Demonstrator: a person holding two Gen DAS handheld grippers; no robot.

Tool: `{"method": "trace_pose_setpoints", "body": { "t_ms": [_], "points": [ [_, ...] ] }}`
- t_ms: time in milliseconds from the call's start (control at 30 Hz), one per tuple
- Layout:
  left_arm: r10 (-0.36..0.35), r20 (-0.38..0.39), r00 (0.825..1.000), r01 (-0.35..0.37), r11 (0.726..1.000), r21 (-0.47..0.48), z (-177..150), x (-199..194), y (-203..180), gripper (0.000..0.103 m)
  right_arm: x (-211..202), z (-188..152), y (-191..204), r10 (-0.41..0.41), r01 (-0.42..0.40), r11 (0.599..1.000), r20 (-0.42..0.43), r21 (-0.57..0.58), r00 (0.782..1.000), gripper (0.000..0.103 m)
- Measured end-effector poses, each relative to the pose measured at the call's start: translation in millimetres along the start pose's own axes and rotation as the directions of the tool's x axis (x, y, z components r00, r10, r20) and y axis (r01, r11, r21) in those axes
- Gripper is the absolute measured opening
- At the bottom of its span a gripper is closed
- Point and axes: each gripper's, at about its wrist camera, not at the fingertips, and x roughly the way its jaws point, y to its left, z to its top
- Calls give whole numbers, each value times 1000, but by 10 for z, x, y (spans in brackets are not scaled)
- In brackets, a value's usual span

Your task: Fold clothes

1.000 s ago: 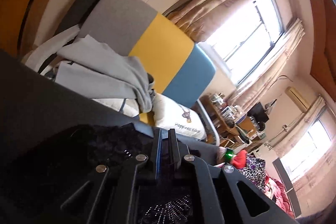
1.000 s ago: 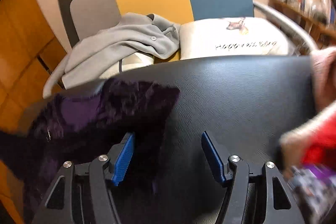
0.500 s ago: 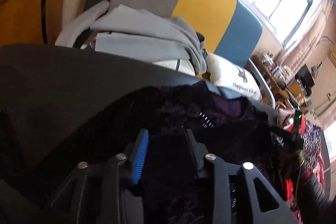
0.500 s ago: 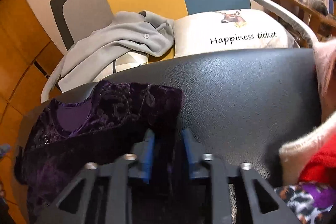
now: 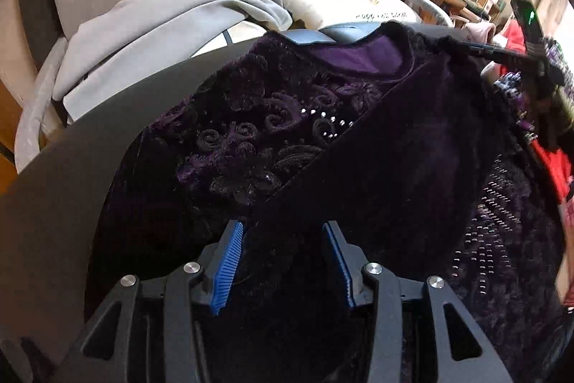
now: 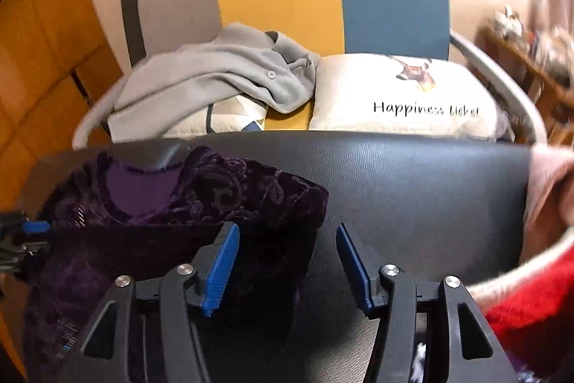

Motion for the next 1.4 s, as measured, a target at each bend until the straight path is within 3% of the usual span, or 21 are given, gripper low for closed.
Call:
{"method": "trace_pose_setpoints", "body": {
  "t_ms": [67,133,200,333,467,567,667,700,767,900,933,1033,1167,1233,1333,1400],
  "points": [
    [17,10,1000,-17,1000,-4,2,-22,-24,9,77,14,43,-13,12,999,-15,-36,1000,55],
    [44,49,998,-44,999,-9,-3,-97,-58,7,162,6,67,-40,37,997,-43,-62,998,12],
    [46,108,993,-44,999,-18,13,-202,-93,6,178,-21,94,-44,39,996,-59,-80,997,11],
    [30,215,976,-17,998,-62,130,-428,-133,6,-44,13,76,-80,81,993,19,-86,997,11],
    [136,176,975,-132,991,-36,375,-279,-190,14,-68,87,-110,-169,169,985,25,-21,985,11],
    [143,140,980,-132,988,-82,463,-196,-119,19,115,33,-256,-217,219,975,-46,35,975,11],
    [117,183,976,-77,975,-211,414,-315,147,24,166,-69,-378,-266,270,960,-65,75,962,22],
    [110,192,975,-57,963,-262,367,-350,260,24,128,-82,-392,-276,279,957,-57,76,960,33],
    [99,198,975,-23,935,-353,271,-391,450,24,39,-94,-410,-295,297,952,-38,76,955,39],
    [-20,224,974,118,893,-434,-61,-450,632,24,-321,-78,-350,-333,326,941,76,89,940,69],
    [-43,232,972,143,890,-433,-139,-469,623,25,-423,-88,-293,-320,312,946,111,82,941,72],
    [-53,214,975,141,896,-422,-208,-432,577,26,-589,-183,-79,-187,181,982,135,51,973,73],
    [-27,183,983,95,924,-370,-123,-345,468,31,-482,-361,252,-68,70,997,64,-29,996,73],
    [-56,146,988,105,928,-358,-47,-216,472,31,-351,-428,358,-49,49,997,16,-54,999,73],
    [-103,69,992,121,927,-354,11,-11,428,29,-182,-479,409,-88,85,992,-33,-99,996,73],
    [-85,58,995,99,936,-337,15,11,374,12,-82,-510,397,-115,107,987,-64,-122,991,72]
  ]
}}
